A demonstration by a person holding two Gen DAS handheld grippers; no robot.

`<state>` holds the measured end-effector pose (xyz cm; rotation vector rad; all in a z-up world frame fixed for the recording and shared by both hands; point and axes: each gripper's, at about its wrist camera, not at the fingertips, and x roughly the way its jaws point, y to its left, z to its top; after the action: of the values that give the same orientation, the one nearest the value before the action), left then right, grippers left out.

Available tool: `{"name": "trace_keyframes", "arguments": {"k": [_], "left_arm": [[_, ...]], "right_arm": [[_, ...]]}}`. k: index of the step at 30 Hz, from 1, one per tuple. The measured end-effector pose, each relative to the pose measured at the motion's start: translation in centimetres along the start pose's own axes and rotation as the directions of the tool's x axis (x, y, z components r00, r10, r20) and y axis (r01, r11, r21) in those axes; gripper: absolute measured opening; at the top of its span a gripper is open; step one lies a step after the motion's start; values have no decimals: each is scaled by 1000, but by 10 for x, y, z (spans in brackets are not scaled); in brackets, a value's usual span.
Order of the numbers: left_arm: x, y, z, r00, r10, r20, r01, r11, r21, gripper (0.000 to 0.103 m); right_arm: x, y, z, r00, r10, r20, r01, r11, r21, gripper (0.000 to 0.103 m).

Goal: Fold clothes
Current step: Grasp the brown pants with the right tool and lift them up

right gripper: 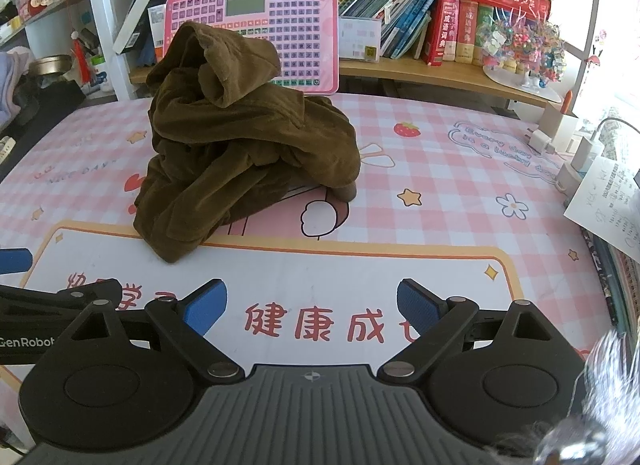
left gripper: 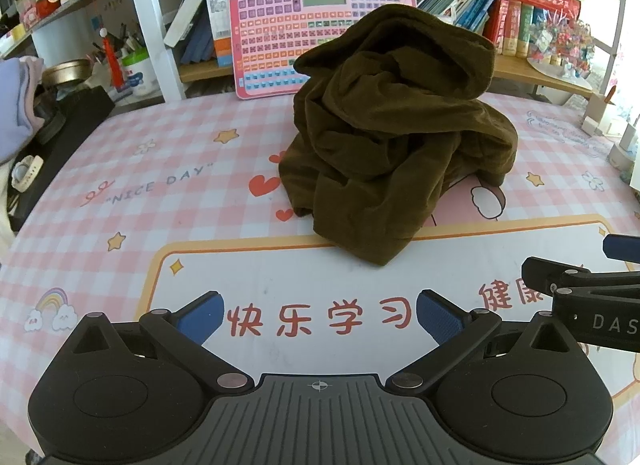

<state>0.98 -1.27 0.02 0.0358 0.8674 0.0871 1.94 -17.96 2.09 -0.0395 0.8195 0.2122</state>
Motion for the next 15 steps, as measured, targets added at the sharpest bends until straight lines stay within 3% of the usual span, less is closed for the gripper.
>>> {"name": "trace_keyframes", "arguments": {"k": [8,15], "left_arm": [[2,5,7,1000,14,7,-14,1000,-28,103],[4,3,29,998,24,50,-24,1000,-5,103]], "right_arm": [[2,-8,2,1000,4,14,-4,1000,27,92],[8,-37,3,999,38,15,-40,983,177,92]]}}
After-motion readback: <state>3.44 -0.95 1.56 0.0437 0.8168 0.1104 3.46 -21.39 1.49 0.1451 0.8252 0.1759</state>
